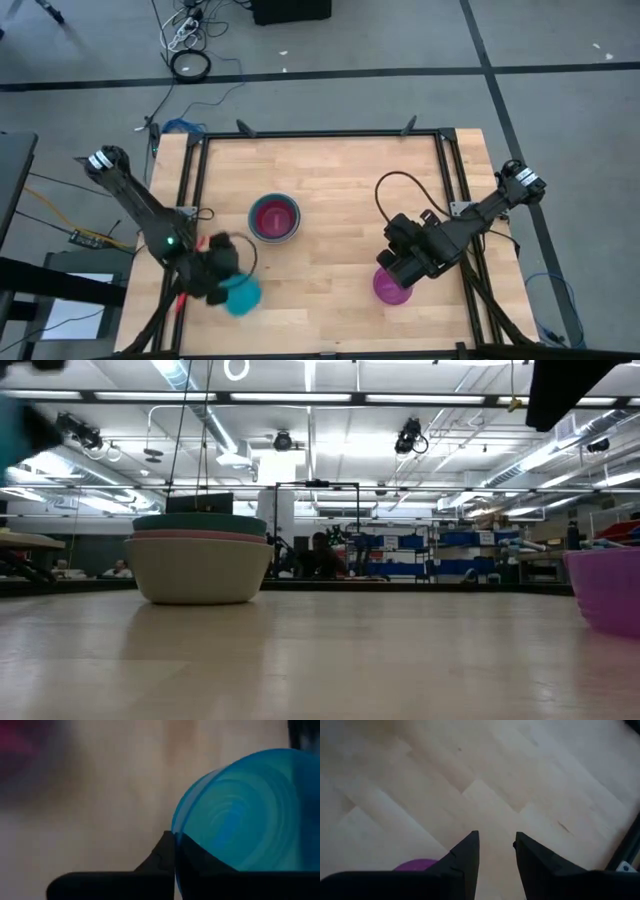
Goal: Nest bowls inside each other
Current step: Stack the blue bowl on top of the red bowl
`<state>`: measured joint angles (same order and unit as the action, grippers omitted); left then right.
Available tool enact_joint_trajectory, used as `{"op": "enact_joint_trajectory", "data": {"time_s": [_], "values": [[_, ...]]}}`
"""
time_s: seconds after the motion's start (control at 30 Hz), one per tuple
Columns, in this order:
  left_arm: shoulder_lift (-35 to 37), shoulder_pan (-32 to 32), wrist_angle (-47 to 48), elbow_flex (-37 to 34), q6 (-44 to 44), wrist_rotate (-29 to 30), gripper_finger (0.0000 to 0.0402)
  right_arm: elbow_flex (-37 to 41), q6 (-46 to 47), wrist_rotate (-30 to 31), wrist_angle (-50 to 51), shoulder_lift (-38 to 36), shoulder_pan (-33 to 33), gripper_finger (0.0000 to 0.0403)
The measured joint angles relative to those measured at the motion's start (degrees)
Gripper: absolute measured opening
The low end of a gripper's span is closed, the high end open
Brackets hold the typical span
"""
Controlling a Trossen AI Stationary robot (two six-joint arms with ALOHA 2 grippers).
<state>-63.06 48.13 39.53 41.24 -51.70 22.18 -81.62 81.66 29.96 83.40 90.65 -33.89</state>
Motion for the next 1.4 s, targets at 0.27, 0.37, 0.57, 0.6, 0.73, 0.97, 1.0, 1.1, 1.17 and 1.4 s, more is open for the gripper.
{"op": "enact_joint_trajectory", "data": {"time_s": [0.27,0.37,0.57,0.6,0.73,0.97,1.0,1.1,1.17,1.4], "values": [[8.8,-16.0,12.6,9.2,13.4,29.2,0.0003,0.0,-6.0,1.4,-2.3,0.0,4.2,0.0110],[9.4,-24.5,10.5,9.2,17.9,25.4,0.0002,0.0,-9.3,2.4,-4.5,0.0,5.8,0.0110],[5.2,-34.2,9.4,9.2,20.9,15.8,0.0002,0.0,-15.6,2.6,-9.1,0.0,8.6,0.0109],[4.5,-35.1,9.4,9.2,21.2,14.8,0.0002,0.0,-16.3,2.7,-9.4,0.0,8.8,0.0109],[1.3,-38.8,9.0,9.2,21.6,7.6,0.0002,0.0,-18.3,3.2,-10.6,0.0,9.5,0.0109],[-2.8,-42.7,5.5,9.2,23.1,1.2,0.0002,0.0,-19.5,3.2,-10.9,0.0,9.9,0.0109],[-3.4,-43.4,5.2,9.2,23.3,0.5,0.0002,0.0,-19.5,3.2,-10.9,0.0,9.9,0.0109],[-5.2,-45.4,4.8,9.2,24.4,0.1,0.0002,0.0,-19.5,3.2,-10.9,0.0,9.9,0.0109],[-6.1,-46.3,4.1,9.2,25.2,0.1,0.0007,0.0,-19.5,3.2,-10.9,0.0,9.9,0.0109],[-6.4,-47.6,0.8,9.3,27.6,-1.7,0.0063,0.0,-19.7,3.1,-10.9,0.0,9.9,0.0109]]}}
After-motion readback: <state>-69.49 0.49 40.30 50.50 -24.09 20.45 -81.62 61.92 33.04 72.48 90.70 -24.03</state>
